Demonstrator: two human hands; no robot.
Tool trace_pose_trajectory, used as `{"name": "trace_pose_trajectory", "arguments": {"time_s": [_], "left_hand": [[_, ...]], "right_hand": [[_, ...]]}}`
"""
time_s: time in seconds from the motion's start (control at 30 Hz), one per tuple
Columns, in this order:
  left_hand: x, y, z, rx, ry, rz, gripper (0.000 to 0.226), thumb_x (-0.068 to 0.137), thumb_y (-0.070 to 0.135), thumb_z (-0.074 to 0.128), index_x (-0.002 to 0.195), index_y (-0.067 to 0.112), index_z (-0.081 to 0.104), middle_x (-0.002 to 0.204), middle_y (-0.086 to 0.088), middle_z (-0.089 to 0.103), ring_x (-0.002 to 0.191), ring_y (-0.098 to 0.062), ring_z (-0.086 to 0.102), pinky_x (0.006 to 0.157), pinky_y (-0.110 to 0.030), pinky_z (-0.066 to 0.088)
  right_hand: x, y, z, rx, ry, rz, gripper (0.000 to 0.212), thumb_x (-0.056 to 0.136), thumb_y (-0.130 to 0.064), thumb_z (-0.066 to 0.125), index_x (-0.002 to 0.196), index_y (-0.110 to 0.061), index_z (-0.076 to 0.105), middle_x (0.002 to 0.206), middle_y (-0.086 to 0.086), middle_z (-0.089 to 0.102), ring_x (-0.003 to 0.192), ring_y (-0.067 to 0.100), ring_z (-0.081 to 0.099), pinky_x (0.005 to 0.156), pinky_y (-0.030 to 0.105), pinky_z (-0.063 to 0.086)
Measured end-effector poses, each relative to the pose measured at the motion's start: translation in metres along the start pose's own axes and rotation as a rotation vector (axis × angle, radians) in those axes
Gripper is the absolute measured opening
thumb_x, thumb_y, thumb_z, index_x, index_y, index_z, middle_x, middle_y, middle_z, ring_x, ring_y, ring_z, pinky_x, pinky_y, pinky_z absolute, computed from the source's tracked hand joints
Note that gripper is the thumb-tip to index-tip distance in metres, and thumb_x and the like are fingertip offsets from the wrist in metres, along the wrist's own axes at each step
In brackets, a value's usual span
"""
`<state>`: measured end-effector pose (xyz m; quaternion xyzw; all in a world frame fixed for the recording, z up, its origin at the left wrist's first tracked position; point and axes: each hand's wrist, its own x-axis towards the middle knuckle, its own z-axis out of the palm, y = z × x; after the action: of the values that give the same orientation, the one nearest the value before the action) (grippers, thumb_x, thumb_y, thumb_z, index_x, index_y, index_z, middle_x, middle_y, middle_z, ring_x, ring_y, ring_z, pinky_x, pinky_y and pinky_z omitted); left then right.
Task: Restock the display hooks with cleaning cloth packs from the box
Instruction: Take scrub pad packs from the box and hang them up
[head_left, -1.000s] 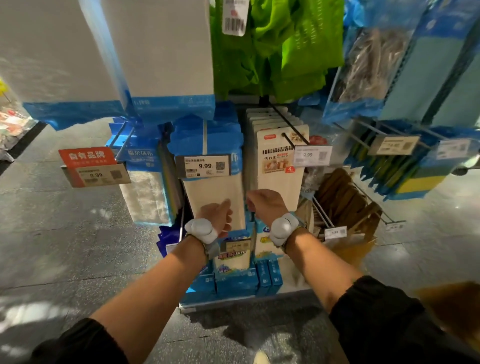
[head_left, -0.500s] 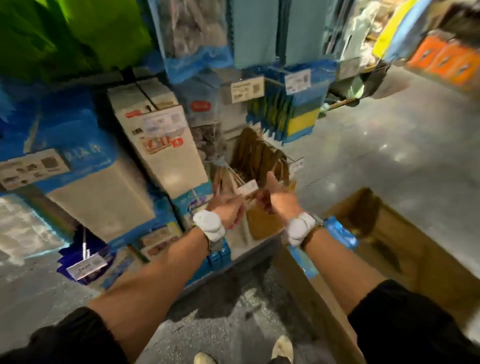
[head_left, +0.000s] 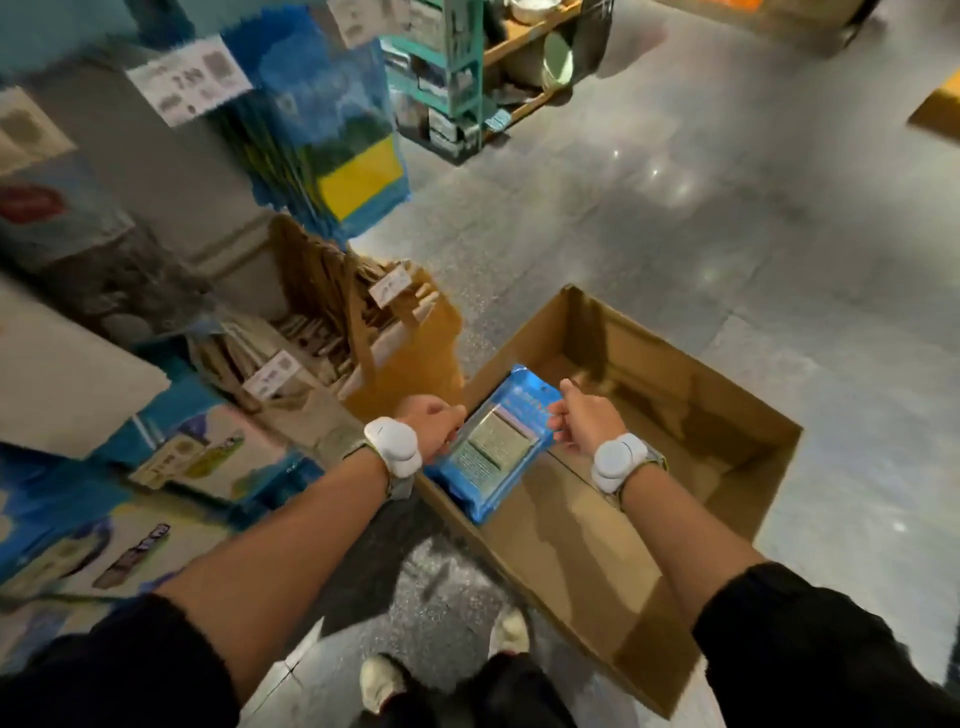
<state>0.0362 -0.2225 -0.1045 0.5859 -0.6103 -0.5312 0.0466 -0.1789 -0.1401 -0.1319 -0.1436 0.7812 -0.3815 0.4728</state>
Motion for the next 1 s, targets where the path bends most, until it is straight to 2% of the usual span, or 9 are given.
{"name": "trace_pose_trajectory", "arguments": {"time_s": [0.1,0.27,0.43,0.57,0.67,0.73,0.77,0.9,1.0], "left_hand": [[0.028,-0.005,0.022,0.109,-0.016,-0.028,0.034,0.100,0.025,0.062,0.071,0.007,0.063,0.068,-0.015,0.058,0.060,-0.023,0.050,0.057,-0.026,0.041],[0.087,-0.033,0.059,0.320,-0.075,-0.023,0.023,0.098,0.026,0.067,0.095,0.003,0.068,0.089,-0.012,0.064,0.084,-0.025,0.059,0.068,-0.027,0.045],[0.152,-0.073,0.093,0.497,-0.136,-0.061,0.065,0.098,0.035,0.067,0.147,0.000,0.042,0.143,-0.020,0.054,0.129,-0.038,0.055,0.099,-0.038,0.046],[0.188,-0.090,0.107,0.567,-0.156,-0.077,0.075,0.095,0.040,0.068,0.148,-0.001,0.034,0.148,-0.023,0.050,0.130,-0.041,0.055,0.102,-0.045,0.051],[0.212,-0.102,0.125,0.548,-0.169,-0.095,0.080,0.096,0.041,0.068,0.151,-0.001,0.028,0.150,-0.022,0.049,0.132,-0.040,0.054,0.104,-0.043,0.050],[0.228,-0.108,0.134,0.517,-0.148,-0.126,0.085,0.095,0.045,0.068,0.153,0.000,0.026,0.152,-0.021,0.047,0.135,-0.040,0.051,0.108,-0.043,0.047],[0.236,-0.110,0.139,0.506,-0.143,-0.154,0.089,0.095,0.046,0.067,0.156,0.000,0.022,0.156,-0.021,0.043,0.139,-0.040,0.048,0.110,-0.042,0.044],[0.252,-0.122,0.147,0.447,-0.186,-0.251,0.101,0.093,0.049,0.069,0.160,0.001,0.011,0.163,-0.022,0.031,0.146,-0.040,0.038,0.114,-0.042,0.039],[0.257,-0.133,0.145,0.434,-0.188,-0.259,0.097,0.088,0.048,0.074,0.156,-0.001,0.024,0.156,-0.021,0.042,0.139,-0.039,0.048,0.108,-0.040,0.046]], "right_hand": [[0.028,0.033,-0.015,0.018,0.050,0.063,0.035,0.099,-0.039,0.054,0.084,-0.011,0.068,0.077,0.007,0.065,0.053,0.015,0.053,0.043,0.018,0.040],[0.087,0.099,-0.009,-0.055,0.033,0.134,0.037,0.081,-0.055,0.055,0.066,-0.022,0.058,0.080,0.011,0.064,0.075,0.027,0.058,0.072,0.040,0.047],[0.152,0.160,0.027,0.099,-0.026,0.255,0.045,0.068,-0.067,0.060,0.068,-0.023,0.055,0.082,0.012,0.060,0.068,0.025,0.058,0.071,0.045,0.055],[0.152,0.156,0.056,0.303,-0.083,0.316,0.028,0.096,-0.047,0.059,0.096,-0.019,0.063,0.074,0.001,0.059,0.048,0.007,0.054,0.046,0.024,0.044],[0.171,0.170,0.084,0.341,-0.098,0.321,0.062,0.080,-0.068,0.060,0.118,-0.018,0.065,0.115,0.005,0.069,0.092,0.021,0.067,0.081,0.039,0.058],[0.191,0.188,0.097,0.398,-0.086,0.307,0.054,0.080,-0.060,0.067,0.118,-0.021,0.063,0.122,0.006,0.069,0.107,0.026,0.065,0.096,0.045,0.055],[0.196,0.194,0.102,0.411,-0.066,0.312,0.053,0.077,-0.057,0.072,0.116,-0.022,0.063,0.120,0.005,0.070,0.107,0.025,0.066,0.096,0.044,0.055],[0.205,0.202,0.108,0.374,0.007,0.279,0.104,0.049,-0.070,0.081,0.133,-0.012,0.061,0.125,0.006,0.069,0.111,0.026,0.067,0.098,0.042,0.055],[0.196,0.191,0.104,0.385,-0.004,0.315,0.073,0.074,-0.048,0.083,0.130,-0.005,0.063,0.124,0.010,0.068,0.106,0.024,0.067,0.081,0.029,0.053]]}}
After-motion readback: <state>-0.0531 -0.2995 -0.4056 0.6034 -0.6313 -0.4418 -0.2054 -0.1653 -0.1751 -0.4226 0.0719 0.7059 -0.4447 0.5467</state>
